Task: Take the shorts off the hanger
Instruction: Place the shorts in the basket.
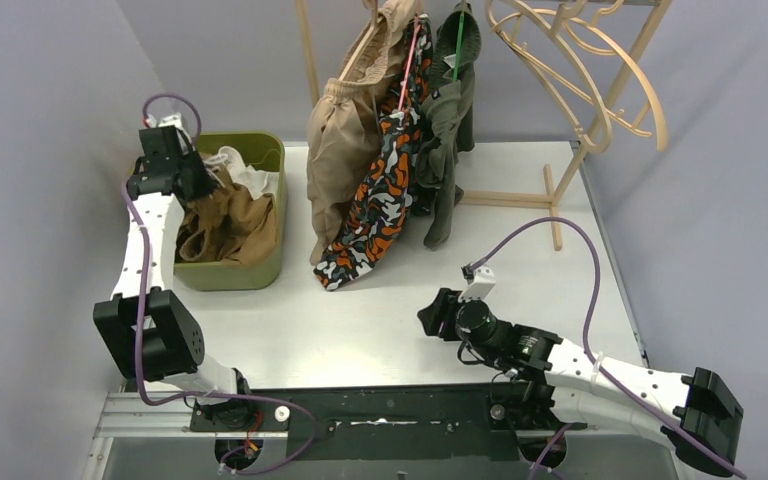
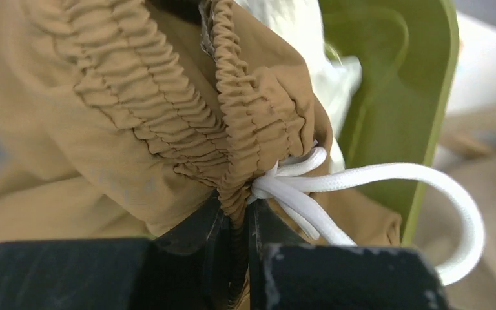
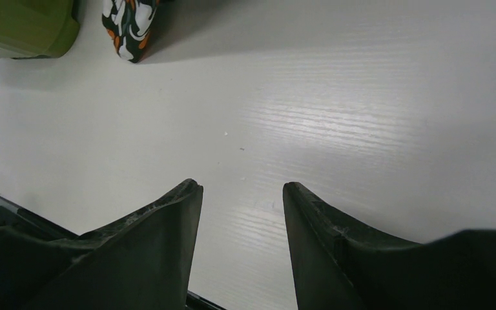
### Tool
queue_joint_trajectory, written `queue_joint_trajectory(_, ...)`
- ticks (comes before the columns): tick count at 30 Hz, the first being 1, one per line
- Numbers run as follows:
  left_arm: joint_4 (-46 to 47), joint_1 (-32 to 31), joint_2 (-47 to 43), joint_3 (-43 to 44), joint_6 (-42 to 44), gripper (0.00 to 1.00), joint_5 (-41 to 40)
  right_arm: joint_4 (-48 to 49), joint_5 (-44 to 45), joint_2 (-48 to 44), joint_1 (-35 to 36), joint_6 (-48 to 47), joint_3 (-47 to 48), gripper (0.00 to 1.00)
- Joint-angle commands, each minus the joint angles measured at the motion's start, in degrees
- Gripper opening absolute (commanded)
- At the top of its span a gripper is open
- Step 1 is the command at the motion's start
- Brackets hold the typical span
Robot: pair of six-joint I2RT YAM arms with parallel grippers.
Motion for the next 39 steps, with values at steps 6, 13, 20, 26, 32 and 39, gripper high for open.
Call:
queue_joint_trajectory(6, -13.55, -6.28, 0.75, 10.79, -0.11, 0.00, 20.80, -1.81, -8.11, 1.90, -13.10, -11.27, 7.36, 0.50)
queue_joint_trajectory(13, -18.82, -19.19, -2.29, 2.41, -7.62, 0.00, 7.56, -6.34, -17.32, 6.71, -18.20, -18.05, 15.80, 0.50)
queue_joint_trajectory(20, -8.58, -2.68, -14.25, -17.83, -13.85, 0.00, 7.40, -9.59, -22.59, 7.41, -18.72, -19.80, 14.93, 0.50)
queue_joint_trajectory(26, -9.95, 5.05, -12.86, -16.60, -11.21, 0.00, 13.37, -8.88, -24.30, 1.67, -18.79, -17.43, 9.82, 0.51)
queue_joint_trajectory(32, -8.35, 4.75, -6.55, -19.63, -9.77, 0.00, 13.48, -10.02, -19.26, -0.49, -18.93, -18.39, 9.35, 0.52)
queue_joint_trajectory(39, -10.01, -1.12, 9.18, -23.56, -7.37, 0.00, 10.11, -9.72, -15.16, 0.55, -19.05, -15.82, 10.92, 0.52)
